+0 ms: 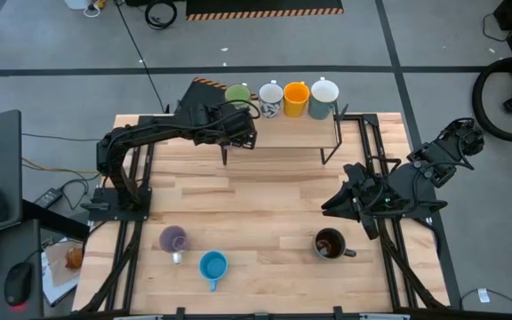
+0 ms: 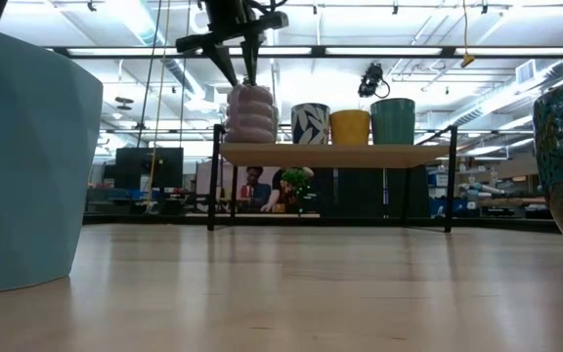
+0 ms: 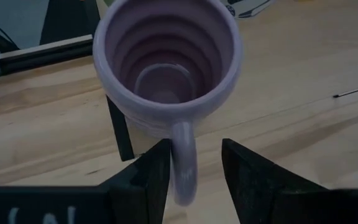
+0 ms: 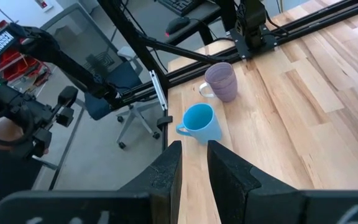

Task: Place coffee mugs
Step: Put the right violet mug on the shelf, then put the blue mug on the shelf

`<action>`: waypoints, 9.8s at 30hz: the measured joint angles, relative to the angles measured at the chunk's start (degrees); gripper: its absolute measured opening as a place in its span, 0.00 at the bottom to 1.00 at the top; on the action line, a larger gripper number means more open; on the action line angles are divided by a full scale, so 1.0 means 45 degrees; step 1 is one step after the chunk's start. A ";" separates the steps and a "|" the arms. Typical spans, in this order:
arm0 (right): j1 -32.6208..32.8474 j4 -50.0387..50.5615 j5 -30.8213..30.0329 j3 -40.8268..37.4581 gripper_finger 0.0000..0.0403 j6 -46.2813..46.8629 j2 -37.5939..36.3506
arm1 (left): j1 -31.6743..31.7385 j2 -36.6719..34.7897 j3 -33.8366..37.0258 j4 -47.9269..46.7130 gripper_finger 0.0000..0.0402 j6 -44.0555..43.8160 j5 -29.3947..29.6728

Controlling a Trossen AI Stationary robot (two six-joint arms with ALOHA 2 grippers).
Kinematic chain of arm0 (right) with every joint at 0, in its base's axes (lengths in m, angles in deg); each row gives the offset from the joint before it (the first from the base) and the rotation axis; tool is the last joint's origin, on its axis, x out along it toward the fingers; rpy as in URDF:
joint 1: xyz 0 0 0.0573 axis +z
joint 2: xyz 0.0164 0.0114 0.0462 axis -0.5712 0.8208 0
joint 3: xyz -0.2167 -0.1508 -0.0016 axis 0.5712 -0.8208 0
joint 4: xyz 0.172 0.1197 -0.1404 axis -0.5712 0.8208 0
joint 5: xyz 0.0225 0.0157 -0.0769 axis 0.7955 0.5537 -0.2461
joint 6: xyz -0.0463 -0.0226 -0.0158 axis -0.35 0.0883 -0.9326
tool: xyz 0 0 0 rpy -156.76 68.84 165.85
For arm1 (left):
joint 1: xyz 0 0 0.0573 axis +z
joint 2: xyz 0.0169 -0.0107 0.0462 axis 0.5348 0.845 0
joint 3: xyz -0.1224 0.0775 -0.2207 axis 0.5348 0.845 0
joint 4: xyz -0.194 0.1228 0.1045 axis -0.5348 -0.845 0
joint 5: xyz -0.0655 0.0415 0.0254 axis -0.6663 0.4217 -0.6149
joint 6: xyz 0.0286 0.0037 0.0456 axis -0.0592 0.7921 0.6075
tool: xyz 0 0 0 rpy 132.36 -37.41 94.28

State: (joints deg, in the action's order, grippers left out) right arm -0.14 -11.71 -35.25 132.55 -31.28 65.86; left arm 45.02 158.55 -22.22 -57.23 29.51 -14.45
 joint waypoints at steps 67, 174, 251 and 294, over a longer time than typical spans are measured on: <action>0.0000 -0.0083 0.0136 0.0000 0.20 0.0106 -0.0005 | -1.1861 0.3100 -0.0004 0.2138 0.35 0.3024 -0.7191; -0.0005 -0.0355 0.0471 0.0005 0.20 -0.0899 0.0000 | -0.8621 0.3764 0.1875 0.1001 0.07 -0.8899 -0.5386; -0.0253 -0.0644 -0.0112 0.0000 0.20 -0.0321 -0.0002 | -1.1939 0.3269 0.1307 0.4080 0.37 -0.3861 -0.3539; -0.0254 -0.0517 -0.0373 0.0002 0.20 -0.0566 -0.0003 | -0.7989 0.4114 -0.4809 -0.2080 0.06 1.1706 -0.4261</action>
State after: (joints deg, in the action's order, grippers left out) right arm -1.28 -14.04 -36.93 132.56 -33.83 65.84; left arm 9.07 177.06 -43.86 -66.59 82.18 -33.63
